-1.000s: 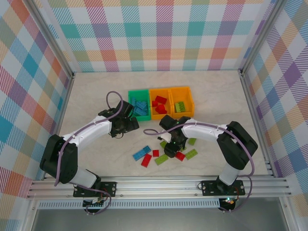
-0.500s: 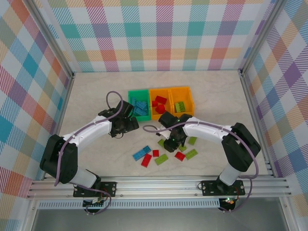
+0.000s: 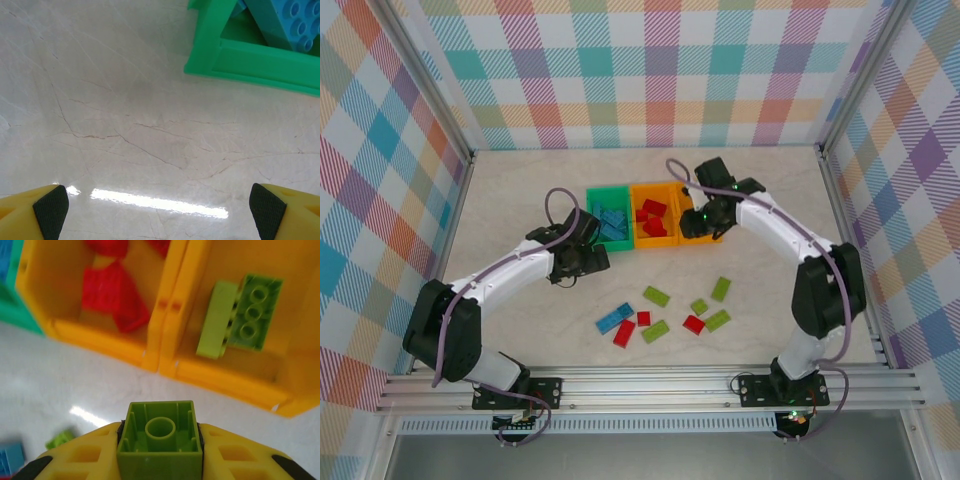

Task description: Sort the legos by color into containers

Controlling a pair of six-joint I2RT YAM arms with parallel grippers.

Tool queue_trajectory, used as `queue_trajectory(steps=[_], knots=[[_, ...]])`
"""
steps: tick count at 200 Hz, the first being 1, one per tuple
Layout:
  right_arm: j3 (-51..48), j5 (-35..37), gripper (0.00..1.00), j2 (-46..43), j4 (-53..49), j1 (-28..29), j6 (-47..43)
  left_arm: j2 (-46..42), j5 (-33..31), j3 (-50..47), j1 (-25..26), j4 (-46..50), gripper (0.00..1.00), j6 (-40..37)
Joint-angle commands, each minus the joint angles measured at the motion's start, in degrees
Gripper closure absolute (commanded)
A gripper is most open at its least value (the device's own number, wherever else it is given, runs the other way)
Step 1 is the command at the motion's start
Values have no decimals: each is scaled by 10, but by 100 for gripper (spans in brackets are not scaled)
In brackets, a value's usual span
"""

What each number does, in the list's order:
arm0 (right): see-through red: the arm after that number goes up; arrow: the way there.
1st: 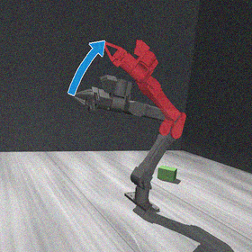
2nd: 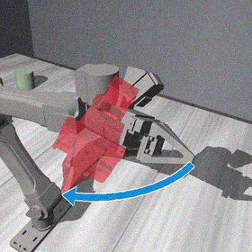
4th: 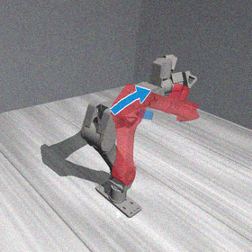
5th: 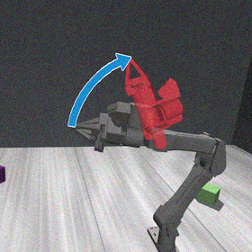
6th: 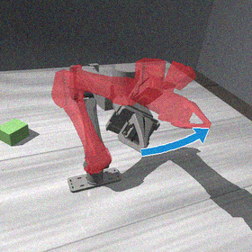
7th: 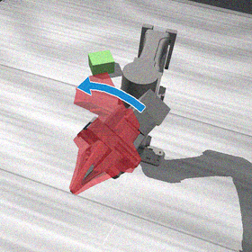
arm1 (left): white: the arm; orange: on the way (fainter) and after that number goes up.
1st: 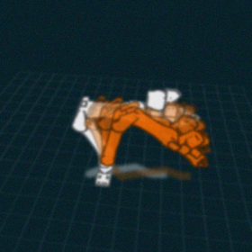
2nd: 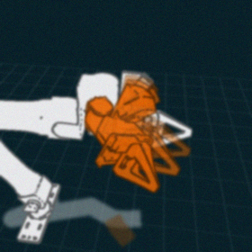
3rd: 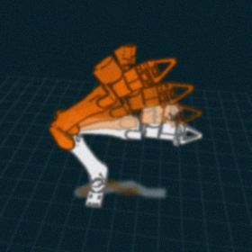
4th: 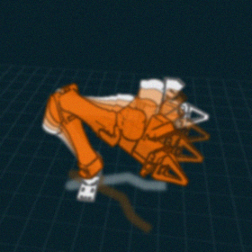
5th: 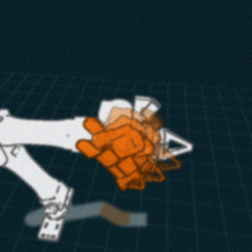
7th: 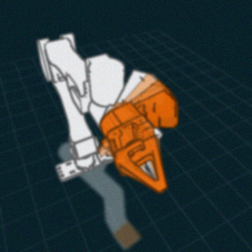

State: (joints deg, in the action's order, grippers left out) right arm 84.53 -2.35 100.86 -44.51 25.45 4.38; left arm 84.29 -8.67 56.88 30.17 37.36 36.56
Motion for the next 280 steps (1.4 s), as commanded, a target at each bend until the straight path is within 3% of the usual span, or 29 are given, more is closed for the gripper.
queue_trajectory(steps=[1,39,101,131,150,177,200,232,280], knots=[[86,-1,68,79,-77,-17,60,15,-8,21,18,14,4,-16],[185,23,67,179,-131,-26,90,25,-17,29,30,20,4,-12],[228,43,64,214,-135,-34,126,36,-8,53,48,18,4,-56],[260,52,30,240,-164,-40,144,61,19,88,87,8,4,-142],[248,42,25,223,-153,-40,153,87,31,119,116,18,4,-202],[212,25,22,167,-133,-40,169,133,54,159,152,38,4,-258],[141,11,22,96,-101,-28,142,158,34,176,165,53,5,-254],[-4,51,19,-2,-61,50,55,136,32,145,158,12,3,-213],[-219,24,16,-130,85,164,95,72,10,77,125,-16,0,-171]])
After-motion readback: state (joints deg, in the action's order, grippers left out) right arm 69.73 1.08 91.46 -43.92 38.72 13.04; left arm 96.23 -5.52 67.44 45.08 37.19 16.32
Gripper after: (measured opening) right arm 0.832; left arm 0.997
